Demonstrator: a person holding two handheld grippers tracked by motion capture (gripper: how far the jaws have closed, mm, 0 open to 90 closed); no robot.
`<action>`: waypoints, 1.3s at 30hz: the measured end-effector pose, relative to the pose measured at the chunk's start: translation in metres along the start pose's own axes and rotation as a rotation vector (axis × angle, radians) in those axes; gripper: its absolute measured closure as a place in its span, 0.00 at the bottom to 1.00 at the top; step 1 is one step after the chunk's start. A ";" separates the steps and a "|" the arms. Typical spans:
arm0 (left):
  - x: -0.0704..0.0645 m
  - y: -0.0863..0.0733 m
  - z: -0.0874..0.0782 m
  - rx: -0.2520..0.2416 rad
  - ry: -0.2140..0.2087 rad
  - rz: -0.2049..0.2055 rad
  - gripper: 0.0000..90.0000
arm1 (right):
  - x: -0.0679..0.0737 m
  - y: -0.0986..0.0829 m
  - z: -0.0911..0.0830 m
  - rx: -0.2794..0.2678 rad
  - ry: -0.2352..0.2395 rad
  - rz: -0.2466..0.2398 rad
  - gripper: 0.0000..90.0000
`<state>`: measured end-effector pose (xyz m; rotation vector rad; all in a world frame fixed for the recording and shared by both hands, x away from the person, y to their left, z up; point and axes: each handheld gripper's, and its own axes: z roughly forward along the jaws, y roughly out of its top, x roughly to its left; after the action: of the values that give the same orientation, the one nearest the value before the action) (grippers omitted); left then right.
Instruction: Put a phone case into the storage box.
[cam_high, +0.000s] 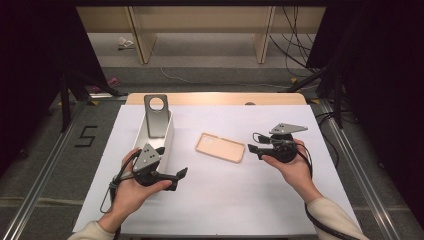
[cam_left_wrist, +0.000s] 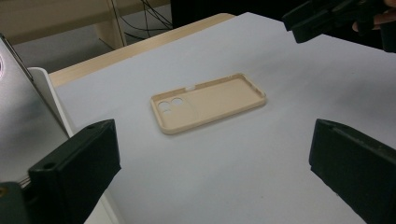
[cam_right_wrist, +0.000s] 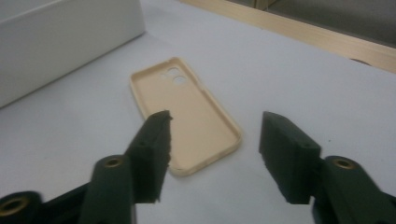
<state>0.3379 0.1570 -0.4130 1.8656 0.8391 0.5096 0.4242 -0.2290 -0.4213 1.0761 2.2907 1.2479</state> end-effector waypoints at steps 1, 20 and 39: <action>-0.001 0.000 0.000 0.003 -0.001 0.002 0.02 | -0.001 0.002 0.003 0.016 -0.007 0.001 0.62; -0.002 -0.002 0.001 0.006 -0.001 0.001 0.02 | -0.013 0.025 0.087 0.296 -0.136 -0.020 1.00; 0.000 -0.005 0.003 0.021 -0.004 -0.001 0.02 | -0.020 0.015 0.111 0.383 -0.149 -0.038 1.00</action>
<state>0.3384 0.1559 -0.4185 1.8845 0.8457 0.4978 0.5095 -0.1747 -0.4737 1.1935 2.4768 0.7004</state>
